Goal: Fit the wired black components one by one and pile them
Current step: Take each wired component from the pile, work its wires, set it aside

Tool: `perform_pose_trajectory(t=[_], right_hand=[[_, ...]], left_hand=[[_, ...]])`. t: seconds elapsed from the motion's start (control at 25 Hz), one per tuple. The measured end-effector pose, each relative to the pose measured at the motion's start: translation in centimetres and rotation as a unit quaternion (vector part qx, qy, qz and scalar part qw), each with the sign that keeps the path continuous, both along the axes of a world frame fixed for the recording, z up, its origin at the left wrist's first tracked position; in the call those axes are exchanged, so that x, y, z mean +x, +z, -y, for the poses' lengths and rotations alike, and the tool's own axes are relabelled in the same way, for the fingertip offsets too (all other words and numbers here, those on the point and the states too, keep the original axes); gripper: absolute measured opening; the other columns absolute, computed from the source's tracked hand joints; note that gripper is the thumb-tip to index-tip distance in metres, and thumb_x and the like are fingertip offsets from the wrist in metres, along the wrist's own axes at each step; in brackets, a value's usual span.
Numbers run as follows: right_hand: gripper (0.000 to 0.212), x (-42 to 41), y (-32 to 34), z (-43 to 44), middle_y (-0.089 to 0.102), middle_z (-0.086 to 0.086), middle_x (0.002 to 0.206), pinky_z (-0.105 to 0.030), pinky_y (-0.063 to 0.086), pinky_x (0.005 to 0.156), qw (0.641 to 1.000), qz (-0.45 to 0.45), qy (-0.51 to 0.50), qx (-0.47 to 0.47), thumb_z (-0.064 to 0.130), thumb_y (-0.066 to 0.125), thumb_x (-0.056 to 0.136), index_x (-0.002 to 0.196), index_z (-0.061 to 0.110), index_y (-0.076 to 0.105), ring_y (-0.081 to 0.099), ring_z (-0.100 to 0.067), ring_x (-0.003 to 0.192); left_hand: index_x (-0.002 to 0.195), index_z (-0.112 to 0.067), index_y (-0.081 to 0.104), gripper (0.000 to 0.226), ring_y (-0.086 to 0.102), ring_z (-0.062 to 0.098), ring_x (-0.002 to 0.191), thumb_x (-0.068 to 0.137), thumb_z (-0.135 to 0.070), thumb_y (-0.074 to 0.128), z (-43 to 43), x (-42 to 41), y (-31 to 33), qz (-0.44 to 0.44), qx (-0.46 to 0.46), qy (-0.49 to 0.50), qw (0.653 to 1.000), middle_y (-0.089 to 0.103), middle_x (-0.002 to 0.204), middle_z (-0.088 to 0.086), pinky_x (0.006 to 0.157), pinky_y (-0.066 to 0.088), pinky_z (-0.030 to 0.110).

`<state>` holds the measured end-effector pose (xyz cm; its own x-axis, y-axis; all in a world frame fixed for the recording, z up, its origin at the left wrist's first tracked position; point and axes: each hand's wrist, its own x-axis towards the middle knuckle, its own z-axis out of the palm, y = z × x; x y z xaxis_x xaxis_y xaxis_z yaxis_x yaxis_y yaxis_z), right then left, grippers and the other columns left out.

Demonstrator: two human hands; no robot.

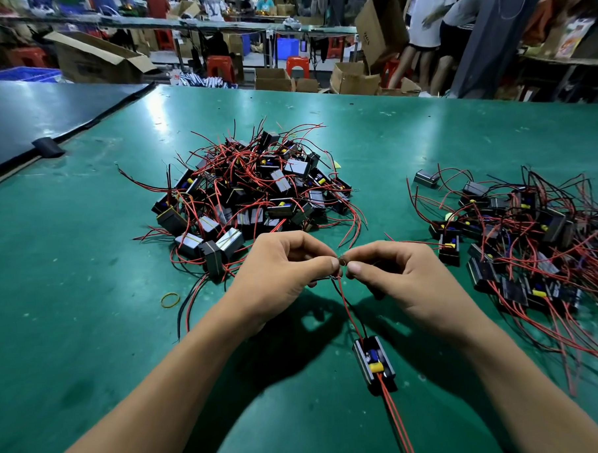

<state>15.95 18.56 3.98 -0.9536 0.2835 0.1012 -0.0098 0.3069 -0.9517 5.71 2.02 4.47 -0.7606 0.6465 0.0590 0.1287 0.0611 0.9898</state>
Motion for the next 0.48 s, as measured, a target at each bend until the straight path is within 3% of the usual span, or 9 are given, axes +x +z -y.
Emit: perform_pose_trajectory(t=[0.12,0.2,0.32,0.4,0.48], right_hand=[[0.003,-0.1,-0.7,0.2,0.059,0.008,0.056,-0.02,0.034,0.054,0.99,-0.066,-0.055,0.11,0.024,0.078,0.085,0.087,0.026,0.079,0.041,-0.007,0.052],[0.009,-0.1,-0.6,0.4,0.062,0.021,0.062,-0.012,0.035,0.054,0.973,-0.116,-0.069,0.185,0.021,0.08,0.083,0.091,0.026,0.078,0.044,-0.004,0.051],[0.004,-0.2,-0.4,0.6,0.067,0.018,0.075,-0.012,0.038,0.06,0.947,-0.178,-0.057,0.261,0.018,0.078,0.085,0.087,0.019,0.077,0.053,-0.002,0.06],[0.008,-0.2,-0.4,0.9,0.065,0.016,0.07,-0.015,0.039,0.059,0.953,-0.16,-0.077,0.245,0.019,0.076,0.088,0.08,0.019,0.074,0.052,-0.002,0.059],[0.017,-0.4,-0.4,1.4,0.061,0.012,0.062,-0.018,0.039,0.055,0.977,-0.099,-0.089,0.165,0.02,0.071,0.091,0.074,0.018,0.071,0.047,-0.005,0.055]], left_hand=[[0.081,-0.007,0.073,0.003,0.06,0.013,0.068,0.08,-0.005,0.074,0.0,-0.1,0.0,-0.002,-0.004,-0.013,1.0,0.075,0.077,0.012,0.06,0.046,0.018],[0.08,-0.008,0.073,0.003,0.059,0.015,0.069,0.08,-0.006,0.075,0.1,-0.2,0.0,-0.001,-0.008,-0.017,1.0,0.075,0.077,0.013,0.06,0.046,0.02],[0.082,-0.007,0.073,0.002,0.057,0.014,0.066,0.081,-0.006,0.075,0.1,-0.2,-0.1,-0.004,-0.015,-0.024,1.0,0.074,0.078,0.015,0.061,0.044,0.021],[0.082,-0.006,0.073,0.002,0.058,0.014,0.066,0.081,-0.005,0.074,0.0,0.0,-0.1,-0.01,-0.016,-0.029,0.999,0.074,0.077,0.013,0.061,0.045,0.021],[0.081,-0.007,0.073,0.003,0.059,0.013,0.066,0.081,-0.004,0.074,0.0,0.0,0.0,-0.016,-0.013,-0.028,0.999,0.075,0.077,0.012,0.062,0.045,0.021]])
